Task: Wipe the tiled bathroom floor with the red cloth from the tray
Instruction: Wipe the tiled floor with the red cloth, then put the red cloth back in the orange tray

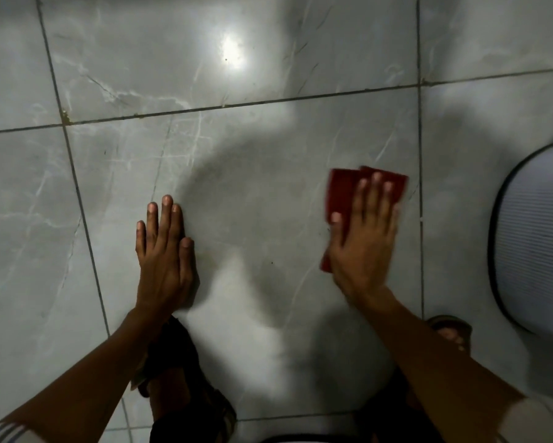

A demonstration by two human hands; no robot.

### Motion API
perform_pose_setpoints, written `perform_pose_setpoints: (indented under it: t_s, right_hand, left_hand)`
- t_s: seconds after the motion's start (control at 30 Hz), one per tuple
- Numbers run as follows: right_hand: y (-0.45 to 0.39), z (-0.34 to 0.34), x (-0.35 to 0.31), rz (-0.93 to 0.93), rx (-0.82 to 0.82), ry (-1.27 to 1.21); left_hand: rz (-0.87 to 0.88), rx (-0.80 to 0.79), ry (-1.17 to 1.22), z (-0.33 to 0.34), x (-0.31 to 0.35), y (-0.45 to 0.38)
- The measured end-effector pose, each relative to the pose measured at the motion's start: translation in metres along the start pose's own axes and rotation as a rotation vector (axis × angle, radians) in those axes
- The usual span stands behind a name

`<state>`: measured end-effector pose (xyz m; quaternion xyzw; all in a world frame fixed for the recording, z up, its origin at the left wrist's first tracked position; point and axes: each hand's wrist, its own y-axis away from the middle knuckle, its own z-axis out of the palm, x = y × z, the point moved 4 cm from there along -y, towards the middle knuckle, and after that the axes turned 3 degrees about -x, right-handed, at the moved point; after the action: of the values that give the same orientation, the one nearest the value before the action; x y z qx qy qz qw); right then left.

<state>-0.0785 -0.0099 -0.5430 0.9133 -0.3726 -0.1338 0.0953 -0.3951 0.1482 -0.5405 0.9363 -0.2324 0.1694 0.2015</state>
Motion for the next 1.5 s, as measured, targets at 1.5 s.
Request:
perform_pose_setpoints:
  t_s: [1.5]
  right_hand:
    - [0.082,-0.246,0.068,0.115,-0.226,-0.805]
  left_hand:
    - [0.092,-0.403,0.125,-0.110,0.232,0.055]
